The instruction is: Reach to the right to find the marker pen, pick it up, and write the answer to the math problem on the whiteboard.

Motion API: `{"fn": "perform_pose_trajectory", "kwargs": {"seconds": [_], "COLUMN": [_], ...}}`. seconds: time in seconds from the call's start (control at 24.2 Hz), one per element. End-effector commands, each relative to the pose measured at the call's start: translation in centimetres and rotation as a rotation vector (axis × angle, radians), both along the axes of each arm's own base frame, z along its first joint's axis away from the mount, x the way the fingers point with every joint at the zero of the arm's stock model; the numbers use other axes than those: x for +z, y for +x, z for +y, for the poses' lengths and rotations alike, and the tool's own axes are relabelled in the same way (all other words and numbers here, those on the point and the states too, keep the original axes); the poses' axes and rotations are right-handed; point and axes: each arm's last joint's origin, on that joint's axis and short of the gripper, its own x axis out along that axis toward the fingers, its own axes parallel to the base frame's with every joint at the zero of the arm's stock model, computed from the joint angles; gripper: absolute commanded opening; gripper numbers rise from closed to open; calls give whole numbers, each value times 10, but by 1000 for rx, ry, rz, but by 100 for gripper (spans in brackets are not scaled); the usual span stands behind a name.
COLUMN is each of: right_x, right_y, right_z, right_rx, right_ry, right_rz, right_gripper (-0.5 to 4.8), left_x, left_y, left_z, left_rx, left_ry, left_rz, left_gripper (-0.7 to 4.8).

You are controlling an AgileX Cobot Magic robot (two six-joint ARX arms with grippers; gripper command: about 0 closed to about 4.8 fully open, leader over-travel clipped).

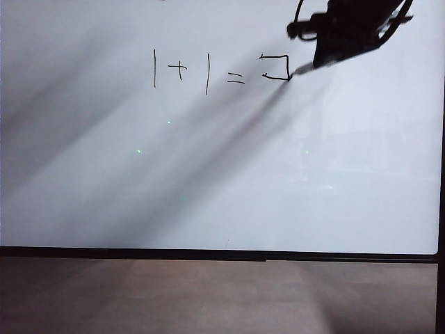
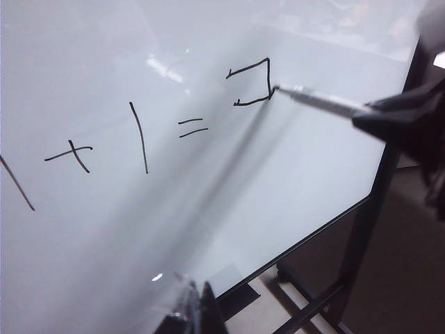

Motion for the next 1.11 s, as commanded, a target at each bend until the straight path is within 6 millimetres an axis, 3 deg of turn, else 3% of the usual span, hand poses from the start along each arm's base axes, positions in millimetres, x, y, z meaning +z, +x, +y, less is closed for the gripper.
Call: {"fn": "perform_pose_trajectory", "kwargs": {"seconds": [0.04,0.33,1.11], "right_x": [16,20,-3], "right_y": [-14,-29,0], "right_z": [1,10,25], "right_rx": [53,118,94], "right_ry": [43,44,40], "right_rz": [-20,-1,-32], "right_gripper": [-6,-6,-6], "left_x": [2,2,2], "left_y": [-1,-1,-1], "left_z": [1,1,1], "left_rx": [2,2,2], "left_ry": [-5,-7,-6], "left_rz": [-13,-11,-11], "left_gripper": [-5,-5,-5]}}
